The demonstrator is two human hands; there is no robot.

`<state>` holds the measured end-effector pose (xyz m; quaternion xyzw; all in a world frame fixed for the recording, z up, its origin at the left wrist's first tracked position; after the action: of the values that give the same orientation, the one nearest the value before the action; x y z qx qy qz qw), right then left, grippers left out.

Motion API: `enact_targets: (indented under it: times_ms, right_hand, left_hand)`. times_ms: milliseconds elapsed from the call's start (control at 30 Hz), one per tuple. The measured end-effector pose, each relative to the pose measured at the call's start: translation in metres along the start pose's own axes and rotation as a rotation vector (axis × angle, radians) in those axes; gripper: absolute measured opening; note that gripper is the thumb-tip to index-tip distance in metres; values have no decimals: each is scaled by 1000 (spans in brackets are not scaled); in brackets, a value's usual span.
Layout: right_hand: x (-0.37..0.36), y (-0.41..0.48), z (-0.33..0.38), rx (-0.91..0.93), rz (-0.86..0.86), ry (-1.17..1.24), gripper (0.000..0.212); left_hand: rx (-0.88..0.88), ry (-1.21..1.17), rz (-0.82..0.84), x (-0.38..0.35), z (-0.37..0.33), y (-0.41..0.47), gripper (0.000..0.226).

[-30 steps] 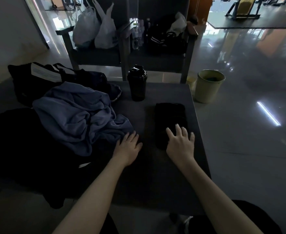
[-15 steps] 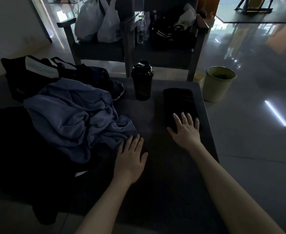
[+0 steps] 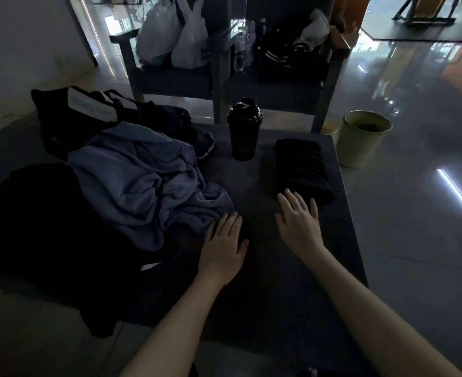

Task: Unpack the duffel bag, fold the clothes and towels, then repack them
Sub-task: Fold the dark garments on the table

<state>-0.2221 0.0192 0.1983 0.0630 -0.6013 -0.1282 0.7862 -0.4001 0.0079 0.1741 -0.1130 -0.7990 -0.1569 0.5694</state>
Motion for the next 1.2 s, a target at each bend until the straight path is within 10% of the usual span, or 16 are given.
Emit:
enact_targets:
  times_ms: [400,600,700,967,1200]
  right_hand:
    - [0,-17,144,282,166,315,48]
    - [-14,-16,238,459,230,313,54]
    - [-23,-11,272,507,252,298,55]
    - [-24,-7,317,515,280,361,80]
    - [2,2,362,447,259,802,113]
  left_hand:
    - [318,105,-497,126,131,-40,35]
    - [728,269,-320,170,225,-74,68]
    - [807,202,-268,177,242,-81,49]
    - [640,-412,-518,220,246,-85,42]
    - [343,-866,-347,263,210,-80,22]
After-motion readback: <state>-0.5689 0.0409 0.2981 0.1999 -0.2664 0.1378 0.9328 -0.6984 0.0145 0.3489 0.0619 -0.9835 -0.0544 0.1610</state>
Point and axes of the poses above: each hand's wrist, its own y-axis towards the middle knuckle, its own x-axis out of the back of the hand, z = x × y, the point moved 4 cm from there along y, towards the middle knuckle, and after that the axes turned 4 degrees about -z, right-handed, at the moved point
